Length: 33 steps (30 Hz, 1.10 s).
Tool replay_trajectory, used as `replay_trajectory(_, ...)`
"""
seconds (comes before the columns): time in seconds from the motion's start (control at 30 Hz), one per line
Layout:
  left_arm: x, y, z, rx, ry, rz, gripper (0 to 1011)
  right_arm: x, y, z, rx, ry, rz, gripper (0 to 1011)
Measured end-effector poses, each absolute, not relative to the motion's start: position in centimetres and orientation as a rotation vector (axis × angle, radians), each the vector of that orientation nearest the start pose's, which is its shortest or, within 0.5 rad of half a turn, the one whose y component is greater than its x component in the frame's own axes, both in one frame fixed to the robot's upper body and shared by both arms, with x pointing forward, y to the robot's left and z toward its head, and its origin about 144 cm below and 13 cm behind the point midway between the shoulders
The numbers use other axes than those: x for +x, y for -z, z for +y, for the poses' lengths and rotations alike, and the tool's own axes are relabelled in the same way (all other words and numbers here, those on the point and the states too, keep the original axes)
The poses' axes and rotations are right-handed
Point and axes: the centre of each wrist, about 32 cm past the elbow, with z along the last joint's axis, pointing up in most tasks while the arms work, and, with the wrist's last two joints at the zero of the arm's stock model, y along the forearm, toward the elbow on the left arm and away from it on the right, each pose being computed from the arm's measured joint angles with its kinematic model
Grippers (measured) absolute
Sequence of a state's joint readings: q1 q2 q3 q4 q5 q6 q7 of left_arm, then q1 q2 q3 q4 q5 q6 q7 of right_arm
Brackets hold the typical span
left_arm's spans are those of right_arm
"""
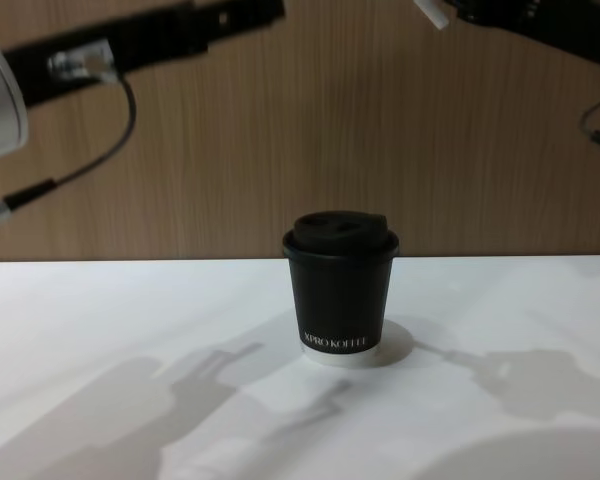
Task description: Pick up the straw with one hand, pass it to the other hand, and insert it into the cup.
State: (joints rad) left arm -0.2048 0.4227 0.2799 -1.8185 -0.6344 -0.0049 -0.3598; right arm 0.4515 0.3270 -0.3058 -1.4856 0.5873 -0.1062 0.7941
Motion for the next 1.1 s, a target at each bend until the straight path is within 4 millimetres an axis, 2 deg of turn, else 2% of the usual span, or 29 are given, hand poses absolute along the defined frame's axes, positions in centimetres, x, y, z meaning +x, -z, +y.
replay_trajectory(0.43,49.0,-128.9,23.4,-0.489,-0.642,-0.085,1001,56.0,-127.2,-23.9,0.318,0.49,-0.241,2)
replay_trajectory(1.1,51.8,-129.2,21.9,-0.576,-0.561,0.04,1001,56.0,-127.2,-23.9,0.318,0.49,-0.241,3)
